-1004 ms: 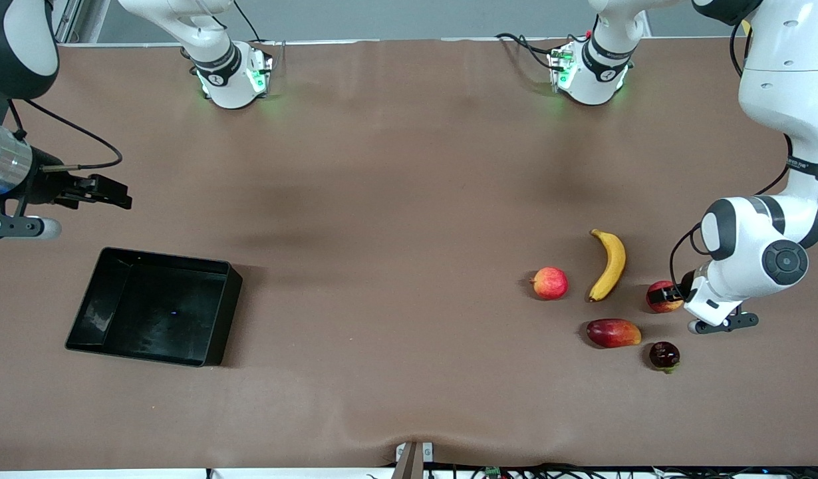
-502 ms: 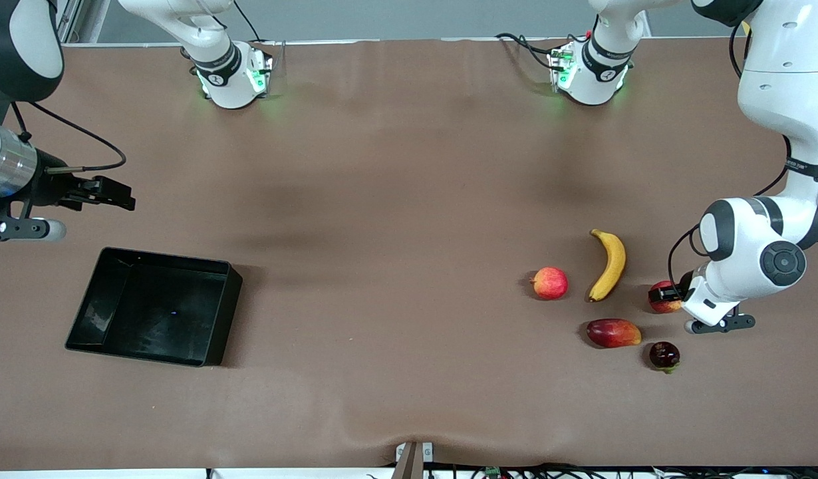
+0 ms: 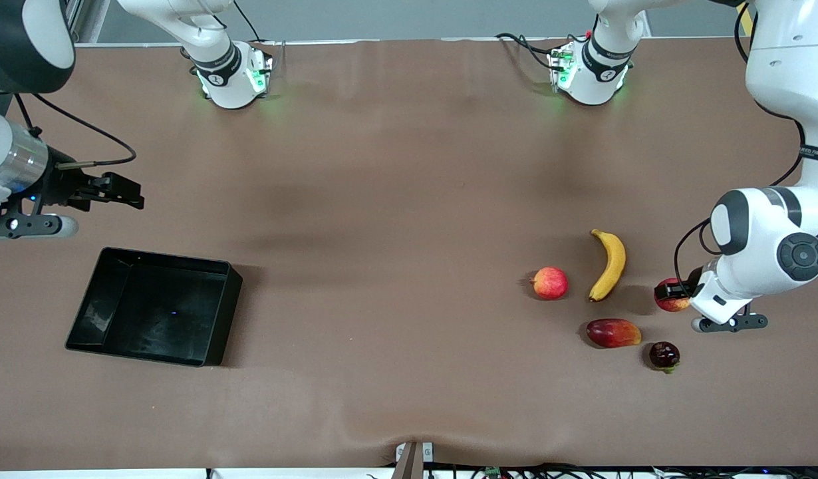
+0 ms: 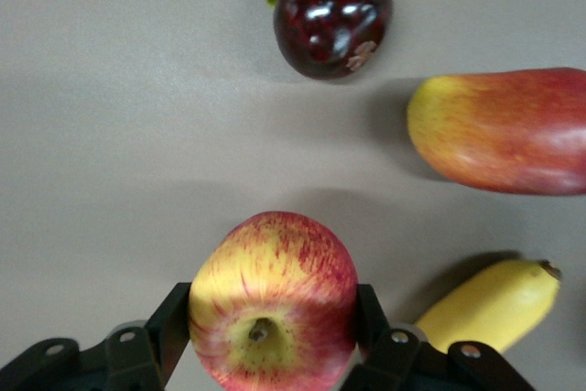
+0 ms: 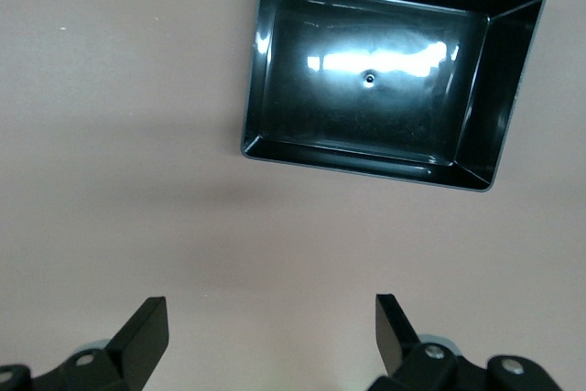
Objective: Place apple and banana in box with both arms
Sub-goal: 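Close the left gripper on the red apple and lift it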
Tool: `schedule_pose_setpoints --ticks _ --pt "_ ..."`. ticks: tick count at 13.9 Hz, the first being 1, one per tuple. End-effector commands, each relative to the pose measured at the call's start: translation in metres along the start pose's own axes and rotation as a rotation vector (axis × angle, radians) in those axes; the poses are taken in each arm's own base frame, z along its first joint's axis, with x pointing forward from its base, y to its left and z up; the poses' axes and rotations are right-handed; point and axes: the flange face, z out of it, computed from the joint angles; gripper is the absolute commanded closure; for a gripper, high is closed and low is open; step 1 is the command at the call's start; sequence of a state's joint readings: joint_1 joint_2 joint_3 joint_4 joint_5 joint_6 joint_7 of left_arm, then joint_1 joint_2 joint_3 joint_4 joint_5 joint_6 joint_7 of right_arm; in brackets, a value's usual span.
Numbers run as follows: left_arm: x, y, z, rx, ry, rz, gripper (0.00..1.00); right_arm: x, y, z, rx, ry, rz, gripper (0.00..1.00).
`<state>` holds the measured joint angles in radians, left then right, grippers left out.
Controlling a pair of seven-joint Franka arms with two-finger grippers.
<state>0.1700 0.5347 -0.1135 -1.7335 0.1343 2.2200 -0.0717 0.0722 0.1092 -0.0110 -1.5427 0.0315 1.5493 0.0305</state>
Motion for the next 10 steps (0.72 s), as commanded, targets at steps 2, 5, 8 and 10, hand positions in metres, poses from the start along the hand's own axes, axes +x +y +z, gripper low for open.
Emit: schedule_pose_setpoints --ticks 2,5,8,10 --pt "-0.008 0.009 -0.033 0.003 -0.008 0.011 1.00 0.015 0.022 0.005 -0.009 0.062 0.040 0.00" --pt "-0.012 0.028 -0.054 -0.004 -0.001 0.001 1.00 0.037 0.084 0.045 -0.002 0.026 0.135 0.00" --pt "-0.017 0.056 -0.076 -0.015 0.008 -0.006 1.00 0.056 0.133 0.096 0.003 -0.025 0.198 0.00" --pt "-0.018 0.072 -0.088 -0.021 0.004 -0.025 1.00 0.067 0.178 0.132 0.011 -0.014 0.241 0.00"
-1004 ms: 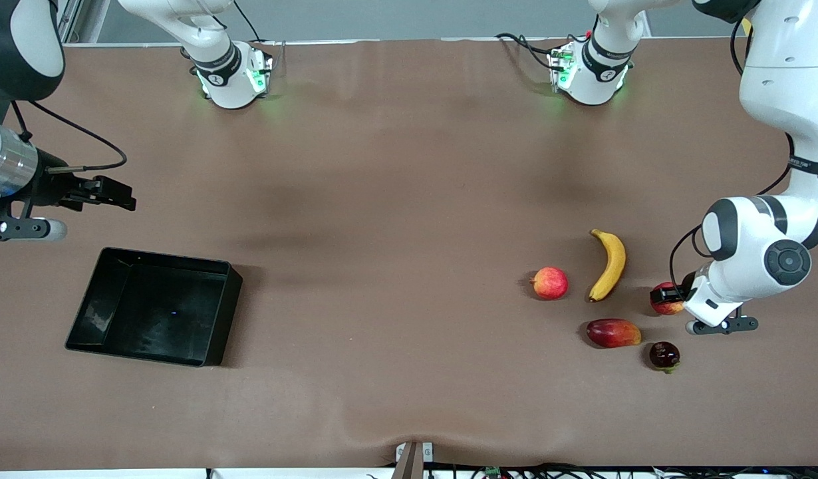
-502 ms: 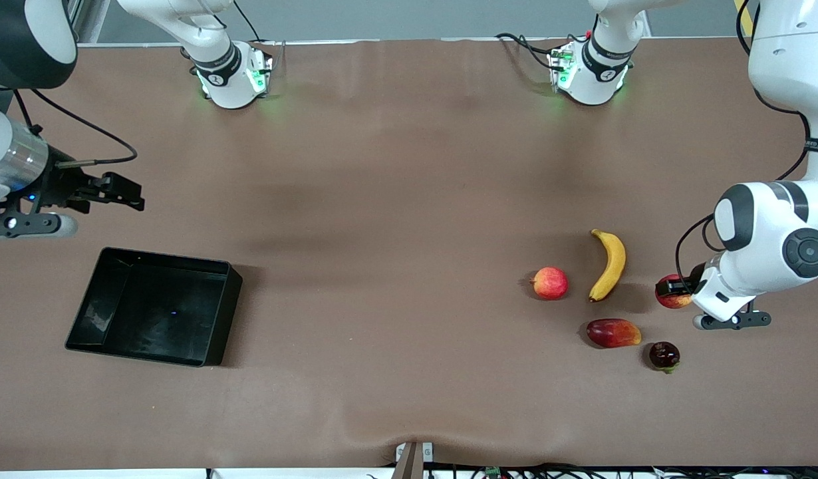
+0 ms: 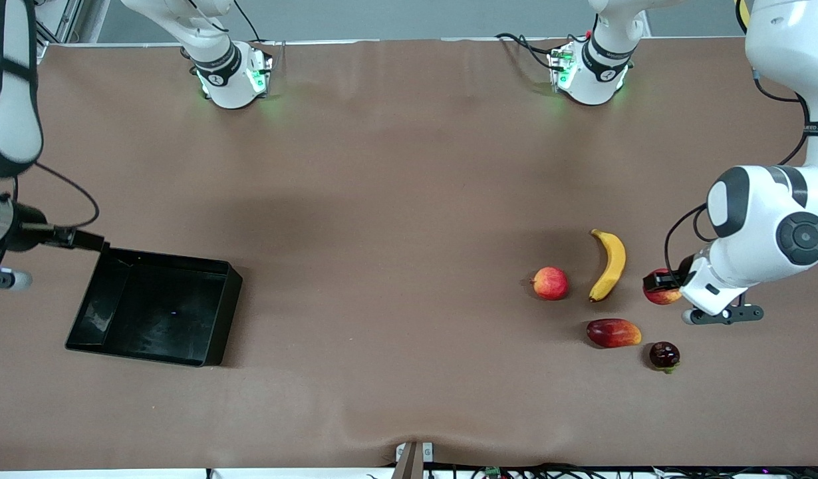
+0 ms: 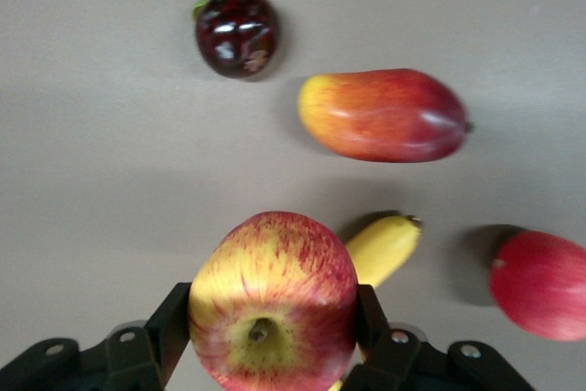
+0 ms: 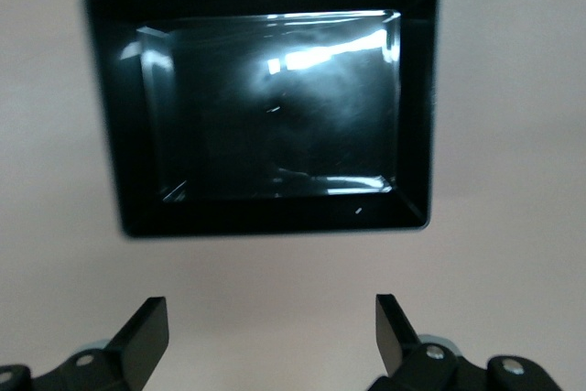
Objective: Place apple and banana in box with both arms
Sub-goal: 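Push the black tray toward the fruit with the right gripper while the left holds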
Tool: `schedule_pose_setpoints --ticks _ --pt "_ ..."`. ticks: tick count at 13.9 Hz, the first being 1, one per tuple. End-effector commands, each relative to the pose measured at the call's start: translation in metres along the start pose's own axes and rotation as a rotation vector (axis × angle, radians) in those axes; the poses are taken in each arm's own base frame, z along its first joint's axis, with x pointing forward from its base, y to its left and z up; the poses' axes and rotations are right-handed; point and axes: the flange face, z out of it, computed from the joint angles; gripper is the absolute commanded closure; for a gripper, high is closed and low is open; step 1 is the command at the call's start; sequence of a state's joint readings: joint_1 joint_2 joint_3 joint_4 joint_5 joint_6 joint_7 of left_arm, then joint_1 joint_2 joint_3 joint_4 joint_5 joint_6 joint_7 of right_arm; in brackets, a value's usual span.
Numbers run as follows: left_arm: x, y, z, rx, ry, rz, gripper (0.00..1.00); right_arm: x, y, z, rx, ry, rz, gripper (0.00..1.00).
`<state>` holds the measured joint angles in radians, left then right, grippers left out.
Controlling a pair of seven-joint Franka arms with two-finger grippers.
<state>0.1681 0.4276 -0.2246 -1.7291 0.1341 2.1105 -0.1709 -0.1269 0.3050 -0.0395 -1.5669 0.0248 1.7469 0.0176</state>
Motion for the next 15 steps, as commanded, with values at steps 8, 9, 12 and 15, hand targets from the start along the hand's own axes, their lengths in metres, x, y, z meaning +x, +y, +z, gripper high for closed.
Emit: schedule_pose_setpoints --ticks 8,9,12,15 --pt "-0.017 0.115 -0.042 -0.046 0.005 -0.152 1.00 0.060 0.085 0.150 0.008 -0.029 0.046 0.00" --pt "-0.020 0.129 -0.045 -0.049 0.011 -0.165 1.00 0.061 0.084 0.163 0.010 -0.046 0.047 0.00" --pt "-0.027 0.163 -0.049 -0.055 0.016 -0.217 1.00 0.070 0.106 0.193 0.007 -0.011 0.002 0.00" --pt "-0.028 0.176 -0.049 -0.062 0.015 -0.236 1.00 0.071 0.117 0.201 0.005 0.002 -0.015 0.00"
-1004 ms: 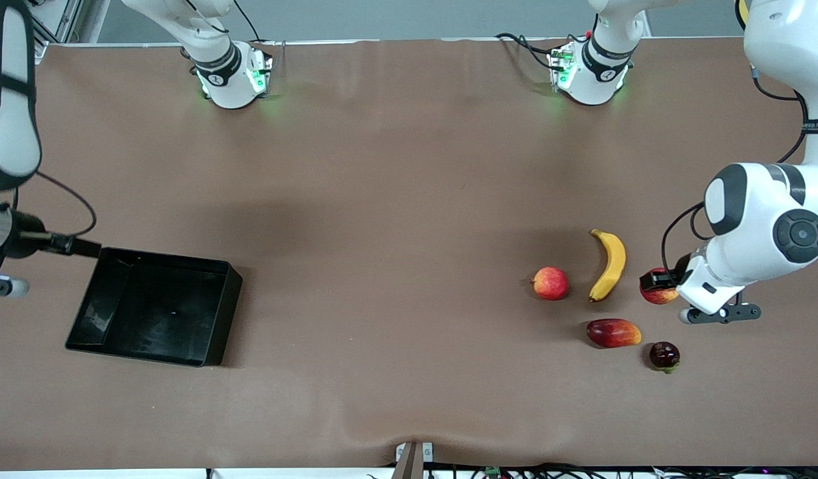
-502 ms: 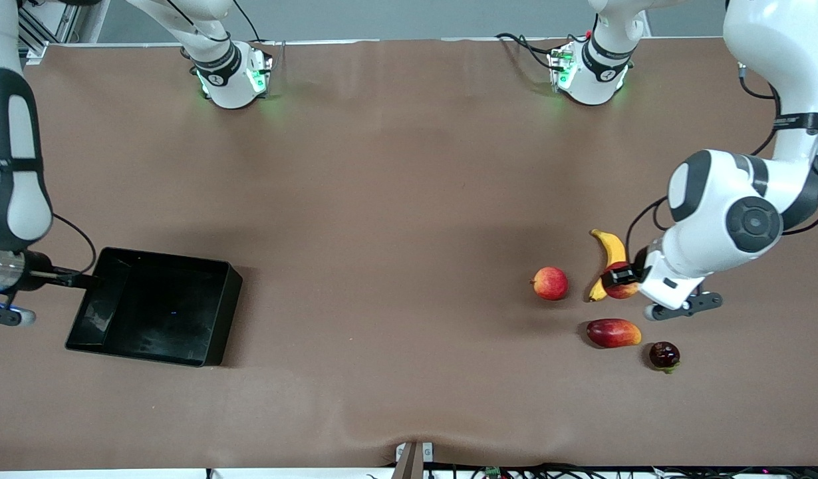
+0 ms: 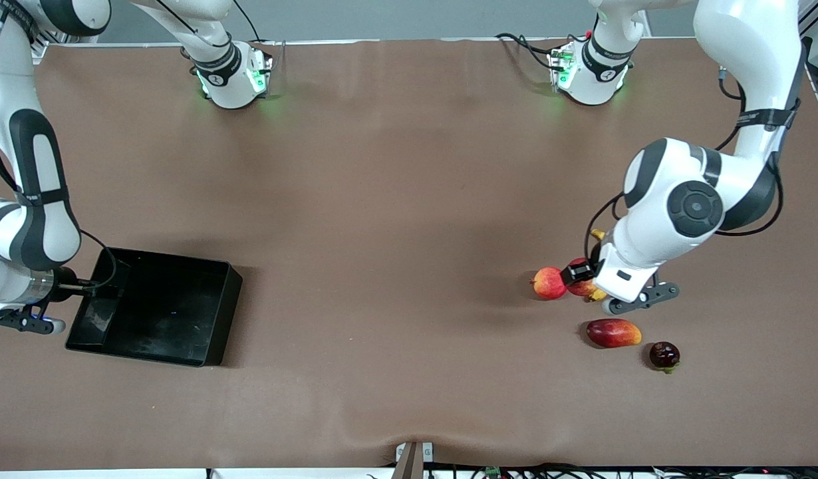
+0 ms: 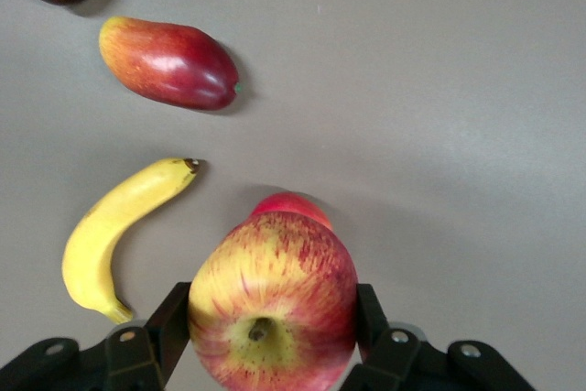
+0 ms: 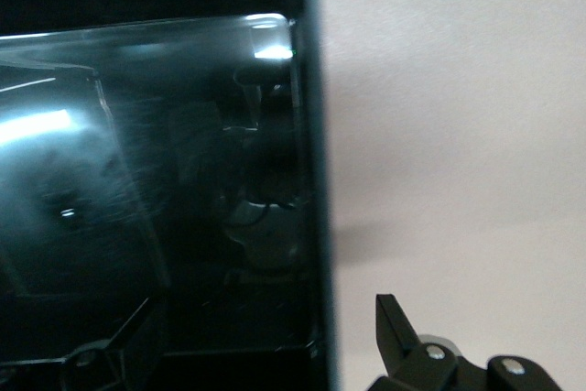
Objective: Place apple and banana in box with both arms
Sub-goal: 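Push the black tray toward the fruit with the right gripper while the left holds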
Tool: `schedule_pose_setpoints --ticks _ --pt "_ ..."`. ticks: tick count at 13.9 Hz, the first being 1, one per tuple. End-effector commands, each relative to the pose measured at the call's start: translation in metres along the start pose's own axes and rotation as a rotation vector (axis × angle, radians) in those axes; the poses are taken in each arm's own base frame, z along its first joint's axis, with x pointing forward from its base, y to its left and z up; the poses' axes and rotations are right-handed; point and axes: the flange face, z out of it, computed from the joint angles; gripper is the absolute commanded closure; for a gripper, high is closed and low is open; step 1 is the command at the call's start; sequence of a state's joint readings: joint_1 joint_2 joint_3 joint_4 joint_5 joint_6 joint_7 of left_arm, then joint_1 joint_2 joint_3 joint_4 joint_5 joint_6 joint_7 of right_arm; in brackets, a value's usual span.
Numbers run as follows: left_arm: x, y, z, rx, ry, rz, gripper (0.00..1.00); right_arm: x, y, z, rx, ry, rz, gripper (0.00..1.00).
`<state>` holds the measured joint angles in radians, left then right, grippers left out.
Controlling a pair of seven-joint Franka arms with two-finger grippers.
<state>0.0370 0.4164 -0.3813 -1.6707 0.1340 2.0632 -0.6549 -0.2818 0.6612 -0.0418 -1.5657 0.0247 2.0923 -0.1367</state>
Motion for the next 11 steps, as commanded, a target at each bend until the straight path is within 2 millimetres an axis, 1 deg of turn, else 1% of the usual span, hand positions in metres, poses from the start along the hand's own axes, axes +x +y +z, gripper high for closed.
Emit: schedule_pose_setpoints --ticks 1,3,4,5,6,7,10,11 --pt "0.003 0.006 -0.004 0.001 -0.001 -0.020 1.00 0.003 0.008 -0.002 0.002 0.009 -0.021 0.00" --pt "0.004 0.005 -0.005 0.000 0.001 -0.022 1.00 0.004 0.009 0.009 0.002 -0.002 -0.025 0.00" --pt "0.005 0.004 -0.007 -0.002 0.003 -0.024 1.00 0.006 0.008 0.009 -0.009 0.014 -0.058 0.03" --pt "0.005 0.003 -0.007 -0.003 0.002 -0.027 1.00 0.006 0.010 0.013 -0.031 0.012 -0.100 0.39" --pt "0.005 0.003 -0.007 -0.003 0.002 -0.032 1.00 0.006 0.011 0.016 -0.055 0.005 -0.121 0.67" --pt "0.005 0.003 -0.008 -0.003 0.003 -0.037 1.00 0.006 0.011 0.016 -0.063 0.005 -0.124 0.73" --pt "0.009 0.000 -0.013 -0.008 0.011 -0.042 1.00 0.007 0.009 0.016 -0.063 0.009 -0.126 0.73" --pt "0.010 -0.001 -0.013 -0.008 0.011 -0.042 1.00 0.007 0.008 0.016 -0.063 0.010 -0.123 0.86"
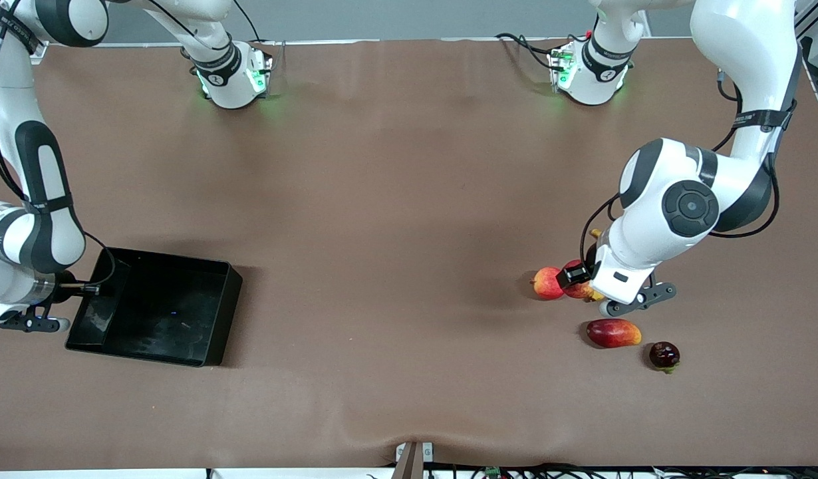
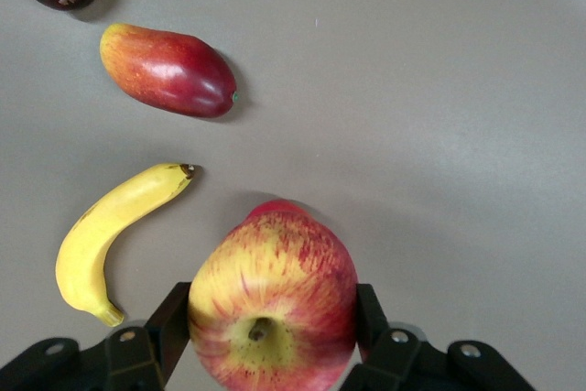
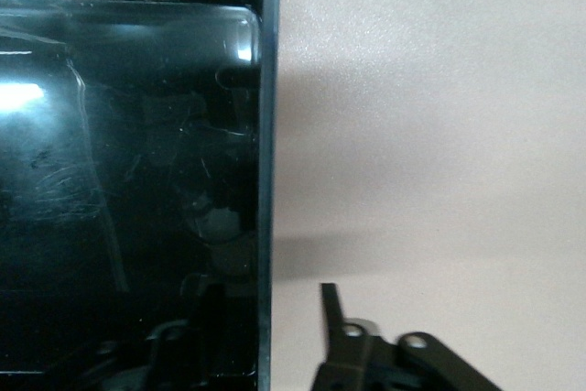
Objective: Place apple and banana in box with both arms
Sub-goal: 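Push the black tray toward the fruit with the right gripper while the left holds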
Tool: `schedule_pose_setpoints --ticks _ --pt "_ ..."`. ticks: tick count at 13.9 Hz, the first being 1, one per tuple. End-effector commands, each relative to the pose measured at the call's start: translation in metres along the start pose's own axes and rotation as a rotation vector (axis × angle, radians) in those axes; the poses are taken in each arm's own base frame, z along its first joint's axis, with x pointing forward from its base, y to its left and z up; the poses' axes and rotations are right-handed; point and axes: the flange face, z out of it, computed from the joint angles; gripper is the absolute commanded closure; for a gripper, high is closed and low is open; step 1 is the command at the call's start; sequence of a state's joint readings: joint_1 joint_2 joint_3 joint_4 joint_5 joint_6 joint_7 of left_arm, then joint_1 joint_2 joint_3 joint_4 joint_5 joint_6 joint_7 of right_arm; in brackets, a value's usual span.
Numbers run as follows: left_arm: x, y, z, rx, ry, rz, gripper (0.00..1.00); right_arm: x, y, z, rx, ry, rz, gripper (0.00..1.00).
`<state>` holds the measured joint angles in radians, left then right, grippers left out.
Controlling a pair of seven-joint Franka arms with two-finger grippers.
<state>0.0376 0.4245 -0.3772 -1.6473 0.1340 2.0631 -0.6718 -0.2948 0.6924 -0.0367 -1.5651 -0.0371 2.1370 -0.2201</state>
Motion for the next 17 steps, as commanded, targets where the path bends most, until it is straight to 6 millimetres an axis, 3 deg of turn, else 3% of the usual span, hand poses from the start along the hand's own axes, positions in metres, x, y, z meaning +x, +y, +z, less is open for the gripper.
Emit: schedule_pose_setpoints --ticks 1,5,7,9,13,15,17 --pt "0.004 -0.002 -0.008 0.001 0.001 -0.018 1.00 0.004 -0.002 -0.002 -0.012 0.007 -0.014 0.95" --pt "0.007 -0.003 -0.012 -0.004 0.007 -0.019 1.00 0.005 -0.013 -0.008 -0.005 0.001 -0.013 0.98" --pt "0.008 -0.004 -0.017 -0.007 0.016 -0.019 1.00 0.009 -0.039 -0.022 -0.005 -0.006 -0.034 0.98" --pt "0.009 -0.003 -0.014 -0.004 0.015 -0.013 1.00 0.010 -0.068 -0.053 -0.010 0.009 -0.076 1.00" --pt "0.006 0.009 -0.021 -0.014 0.028 0.003 1.00 0.008 -0.169 -0.090 -0.018 0.011 -0.123 1.00" --pt "0.006 0.009 -0.022 -0.015 0.029 0.002 1.00 0.002 -0.234 -0.093 -0.003 0.003 -0.125 1.00" --pt "0.004 0.011 -0.024 -0.018 0.028 -0.002 1.00 -0.007 -0.285 -0.091 0.045 -0.023 -0.112 1.00"
